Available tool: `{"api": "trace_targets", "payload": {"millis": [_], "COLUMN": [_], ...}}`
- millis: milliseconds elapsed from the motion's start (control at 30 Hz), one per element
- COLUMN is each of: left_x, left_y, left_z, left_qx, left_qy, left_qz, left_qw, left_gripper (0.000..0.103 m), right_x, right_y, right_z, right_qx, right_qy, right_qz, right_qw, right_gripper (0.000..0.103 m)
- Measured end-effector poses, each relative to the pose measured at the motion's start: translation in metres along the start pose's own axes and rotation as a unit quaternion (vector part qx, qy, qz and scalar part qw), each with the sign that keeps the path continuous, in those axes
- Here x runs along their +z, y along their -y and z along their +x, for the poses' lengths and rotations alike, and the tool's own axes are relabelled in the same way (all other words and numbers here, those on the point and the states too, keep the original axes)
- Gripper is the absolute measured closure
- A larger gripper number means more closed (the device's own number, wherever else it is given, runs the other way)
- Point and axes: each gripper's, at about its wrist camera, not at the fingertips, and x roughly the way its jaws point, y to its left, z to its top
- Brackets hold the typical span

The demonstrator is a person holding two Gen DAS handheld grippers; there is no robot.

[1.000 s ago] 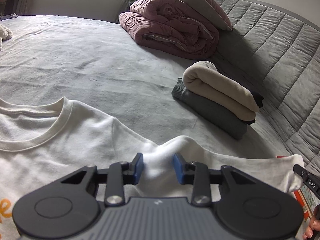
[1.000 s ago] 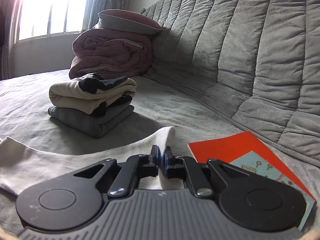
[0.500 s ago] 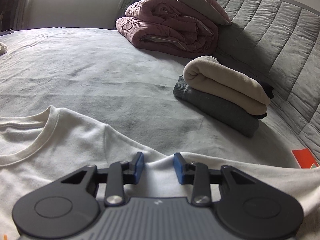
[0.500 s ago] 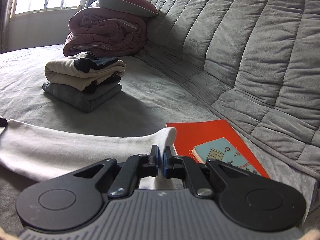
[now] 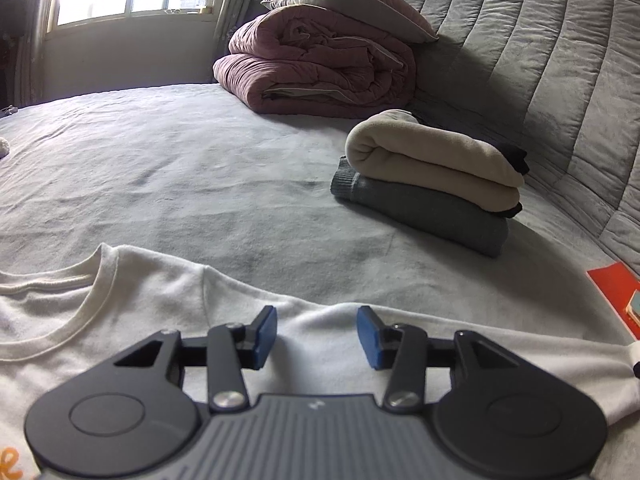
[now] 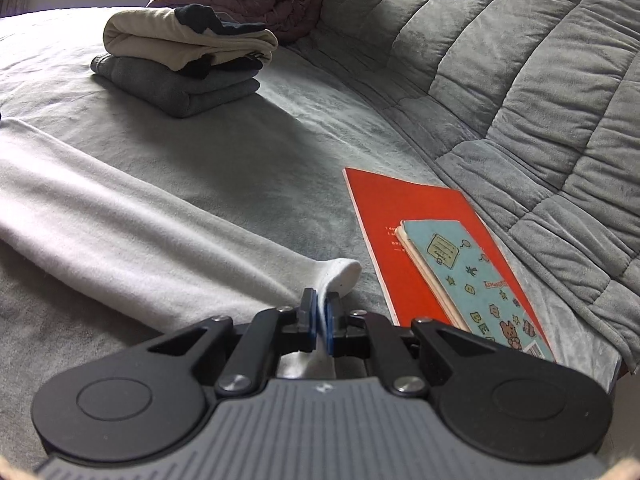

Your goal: Fold clothes

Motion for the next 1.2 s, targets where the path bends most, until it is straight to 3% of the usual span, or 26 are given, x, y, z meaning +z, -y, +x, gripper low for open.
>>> {"api": "trace_targets", "payload": {"millis": [100, 233, 367, 467, 667, 767, 867, 1000, 1067, 1200], "left_x": [0.002, 0.009, 0.017, 0.017, 0.019, 0.019, 0.020, 0.018, 0.013, -0.001], "left_y": [0.002, -0.019, -0.054, -0.072, -0.071, -0.070, -0.068, -0.063, -0.059, -0.055], "left_z": [0.001, -0.008, -0.004, 0.006, 0.020, 0.019, 0.017, 0.001, -0.012, -0.038], "left_qx": [0.002, 0.031, 0.059, 0.061, 0.069, 0.071, 0.071, 0.074, 0.065, 0.049], "left_qy": [-0.012, 0.009, 0.016, 0.012, 0.001, 0.000, 0.001, 0.002, 0.006, 0.011], "left_qz": [0.030, 0.030, -0.013, -0.042, -0.032, -0.027, -0.025, -0.030, -0.031, -0.022], "left_qw": [0.9995, 0.9990, 0.9980, 0.9972, 0.9971, 0.9971, 0.9972, 0.9968, 0.9974, 0.9985], "left_gripper": [0.055, 0.055, 0.055, 0.054, 0.047, 0.046, 0.045, 0.042, 0.034, 0.031], "right_x": [-0.001, 0.000, 0.006, 0.013, 0.017, 0.018, 0.019, 0.019, 0.019, 0.018], "right_y": [-0.003, 0.000, 0.003, -0.010, -0.032, -0.019, -0.009, -0.009, -0.007, 0.003], "right_z": [-0.001, -0.009, -0.022, -0.028, -0.006, -0.001, 0.001, -0.006, -0.016, -0.032], "right_qx": [-0.011, -0.038, -0.036, 0.006, 0.098, 0.113, 0.119, 0.096, 0.087, 0.105], "right_qy": [0.006, 0.028, 0.075, 0.108, 0.061, 0.038, 0.018, 0.017, 0.025, 0.032], "right_qz": [-0.015, -0.016, 0.008, 0.009, -0.001, 0.046, 0.079, 0.082, 0.090, 0.140], "right_qw": [1.000, 0.999, 0.996, 0.994, 0.993, 0.992, 0.990, 0.992, 0.992, 0.984], "right_gripper": [0.096, 0.061, 0.061, 0.061, 0.060, 0.051, 0.046, 0.046, 0.044, 0.036]}}
